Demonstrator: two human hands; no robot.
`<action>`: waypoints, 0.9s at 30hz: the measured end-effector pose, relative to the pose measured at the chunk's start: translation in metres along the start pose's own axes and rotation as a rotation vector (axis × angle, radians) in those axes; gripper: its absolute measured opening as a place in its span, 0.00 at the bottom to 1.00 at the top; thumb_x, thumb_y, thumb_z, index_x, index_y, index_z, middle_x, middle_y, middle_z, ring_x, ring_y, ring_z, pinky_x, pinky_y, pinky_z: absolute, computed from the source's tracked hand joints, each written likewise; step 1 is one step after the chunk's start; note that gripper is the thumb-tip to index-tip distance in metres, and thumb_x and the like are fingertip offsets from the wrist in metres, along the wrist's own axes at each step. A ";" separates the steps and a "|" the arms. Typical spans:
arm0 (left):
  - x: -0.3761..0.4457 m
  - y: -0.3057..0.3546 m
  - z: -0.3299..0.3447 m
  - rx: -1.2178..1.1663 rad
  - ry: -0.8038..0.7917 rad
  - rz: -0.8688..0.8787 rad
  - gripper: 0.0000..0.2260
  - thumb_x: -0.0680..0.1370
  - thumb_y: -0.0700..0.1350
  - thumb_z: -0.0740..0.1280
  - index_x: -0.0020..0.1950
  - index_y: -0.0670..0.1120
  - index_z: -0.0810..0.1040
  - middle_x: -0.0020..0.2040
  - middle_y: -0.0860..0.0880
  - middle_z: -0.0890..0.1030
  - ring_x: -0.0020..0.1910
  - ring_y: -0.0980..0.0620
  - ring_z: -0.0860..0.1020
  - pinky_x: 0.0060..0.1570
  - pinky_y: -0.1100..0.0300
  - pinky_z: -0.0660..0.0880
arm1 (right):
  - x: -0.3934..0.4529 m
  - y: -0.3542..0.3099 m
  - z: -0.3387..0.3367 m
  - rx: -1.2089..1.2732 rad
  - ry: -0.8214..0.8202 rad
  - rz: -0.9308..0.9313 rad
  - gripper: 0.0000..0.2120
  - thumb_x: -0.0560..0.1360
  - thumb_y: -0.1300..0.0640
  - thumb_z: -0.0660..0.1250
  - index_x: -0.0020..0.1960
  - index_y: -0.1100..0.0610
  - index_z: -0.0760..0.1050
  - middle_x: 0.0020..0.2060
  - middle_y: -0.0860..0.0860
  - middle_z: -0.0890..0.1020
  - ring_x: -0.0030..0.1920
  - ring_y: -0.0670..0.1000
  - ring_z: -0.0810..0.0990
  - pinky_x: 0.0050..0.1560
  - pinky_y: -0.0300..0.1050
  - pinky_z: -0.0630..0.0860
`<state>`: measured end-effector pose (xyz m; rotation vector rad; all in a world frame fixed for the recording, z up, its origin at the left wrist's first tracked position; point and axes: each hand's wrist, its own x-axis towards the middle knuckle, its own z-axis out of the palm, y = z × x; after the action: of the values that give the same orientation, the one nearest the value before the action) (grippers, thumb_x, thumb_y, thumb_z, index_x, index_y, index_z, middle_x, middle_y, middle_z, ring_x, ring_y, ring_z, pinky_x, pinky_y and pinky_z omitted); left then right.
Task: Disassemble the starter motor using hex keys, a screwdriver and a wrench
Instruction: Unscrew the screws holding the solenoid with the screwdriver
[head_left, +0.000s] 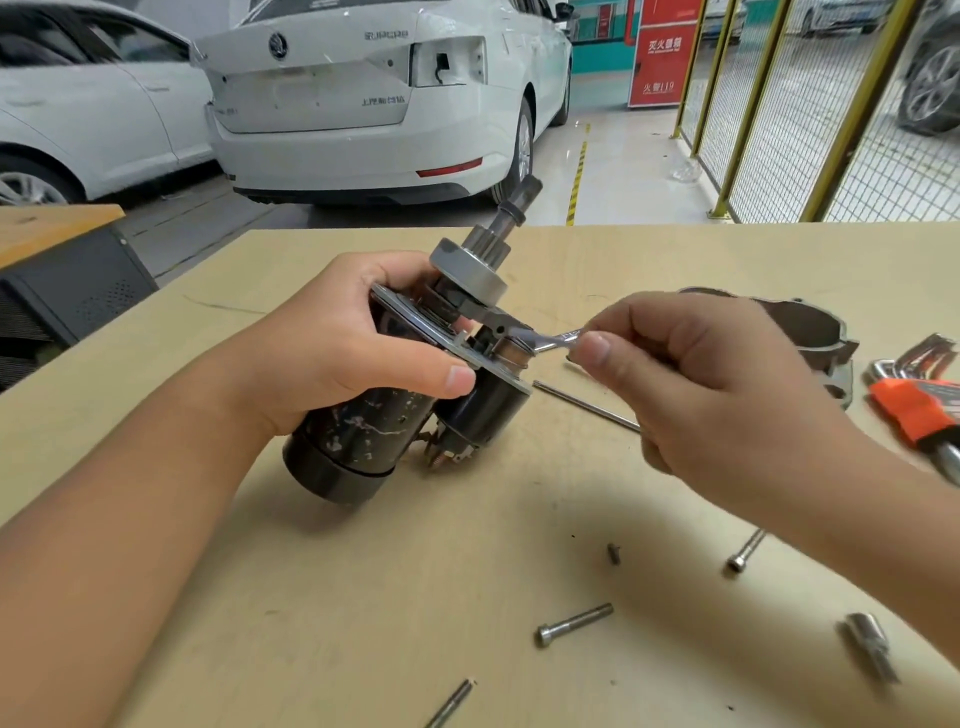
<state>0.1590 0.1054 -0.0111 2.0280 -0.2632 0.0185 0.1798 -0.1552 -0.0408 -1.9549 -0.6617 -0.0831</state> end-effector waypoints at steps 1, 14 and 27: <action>0.000 0.000 0.001 0.000 -0.001 -0.007 0.28 0.60 0.50 0.81 0.59 0.45 0.84 0.54 0.35 0.84 0.50 0.33 0.84 0.47 0.54 0.83 | 0.000 0.001 0.004 -0.089 0.044 -0.058 0.10 0.81 0.48 0.66 0.43 0.51 0.79 0.23 0.43 0.72 0.23 0.45 0.70 0.30 0.39 0.64; -0.002 0.006 0.006 0.007 -0.005 -0.026 0.27 0.59 0.51 0.80 0.57 0.47 0.85 0.52 0.36 0.85 0.47 0.33 0.84 0.46 0.50 0.83 | -0.006 -0.005 0.020 -0.280 0.099 -0.066 0.10 0.82 0.50 0.61 0.43 0.52 0.73 0.27 0.47 0.73 0.34 0.48 0.72 0.36 0.43 0.69; -0.004 0.014 0.013 -0.003 -0.051 0.001 0.26 0.62 0.49 0.81 0.60 0.53 0.85 0.50 0.44 0.88 0.46 0.43 0.87 0.44 0.56 0.83 | 0.004 -0.026 0.024 -0.044 -0.025 0.363 0.13 0.83 0.54 0.60 0.44 0.56 0.79 0.16 0.45 0.67 0.20 0.51 0.67 0.28 0.42 0.66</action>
<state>0.1507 0.0887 -0.0049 2.0276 -0.2965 -0.0325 0.1655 -0.1248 -0.0291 -2.0907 -0.3143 0.1517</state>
